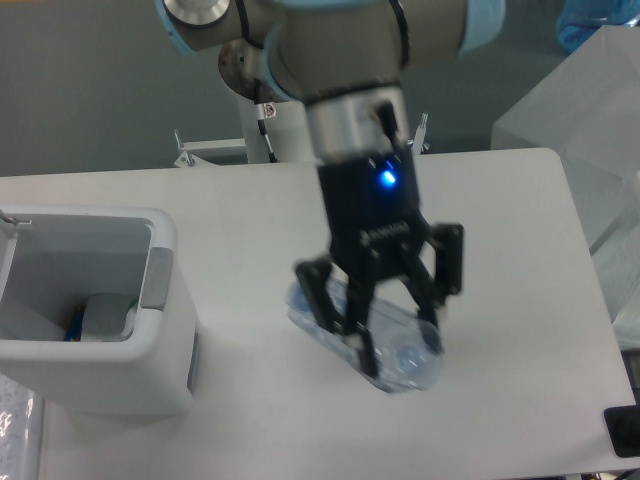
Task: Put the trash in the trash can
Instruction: 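Lift the bottle and carry it over the trash bin, lowering it in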
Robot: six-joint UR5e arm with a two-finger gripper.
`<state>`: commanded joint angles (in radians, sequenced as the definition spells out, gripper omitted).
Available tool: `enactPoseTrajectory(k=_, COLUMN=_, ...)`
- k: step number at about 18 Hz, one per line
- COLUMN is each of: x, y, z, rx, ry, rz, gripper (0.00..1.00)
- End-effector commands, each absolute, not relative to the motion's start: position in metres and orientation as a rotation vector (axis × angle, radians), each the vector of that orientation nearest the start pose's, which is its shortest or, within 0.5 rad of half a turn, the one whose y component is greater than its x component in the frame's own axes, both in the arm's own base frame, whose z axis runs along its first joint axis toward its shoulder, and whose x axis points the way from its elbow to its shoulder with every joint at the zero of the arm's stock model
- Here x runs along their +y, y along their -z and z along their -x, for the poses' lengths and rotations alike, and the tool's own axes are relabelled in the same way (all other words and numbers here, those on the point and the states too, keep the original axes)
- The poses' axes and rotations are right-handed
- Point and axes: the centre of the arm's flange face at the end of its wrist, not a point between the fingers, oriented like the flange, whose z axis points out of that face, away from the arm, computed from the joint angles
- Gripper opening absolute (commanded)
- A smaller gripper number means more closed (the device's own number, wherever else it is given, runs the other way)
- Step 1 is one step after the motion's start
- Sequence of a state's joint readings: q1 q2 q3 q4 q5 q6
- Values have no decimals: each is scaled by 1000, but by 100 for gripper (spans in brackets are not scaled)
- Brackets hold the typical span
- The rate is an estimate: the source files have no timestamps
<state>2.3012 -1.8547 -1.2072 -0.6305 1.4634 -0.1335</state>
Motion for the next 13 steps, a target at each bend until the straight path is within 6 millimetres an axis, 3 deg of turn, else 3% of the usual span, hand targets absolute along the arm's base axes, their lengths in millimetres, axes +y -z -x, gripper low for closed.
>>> enactPoseTrajectory(k=6, x=611, y=-643, z=238, rx=-692, ry=-160, rz=1993, gripper=61)
enactPoseTrajectory(k=9, x=623, y=-629, z=182, rx=-621, ry=-99, rz=2045, gripper=61)
enactPoseTrajectory(k=13, x=636, y=-601, z=151, rx=-582, ry=-62, rz=2110, gripper=61)
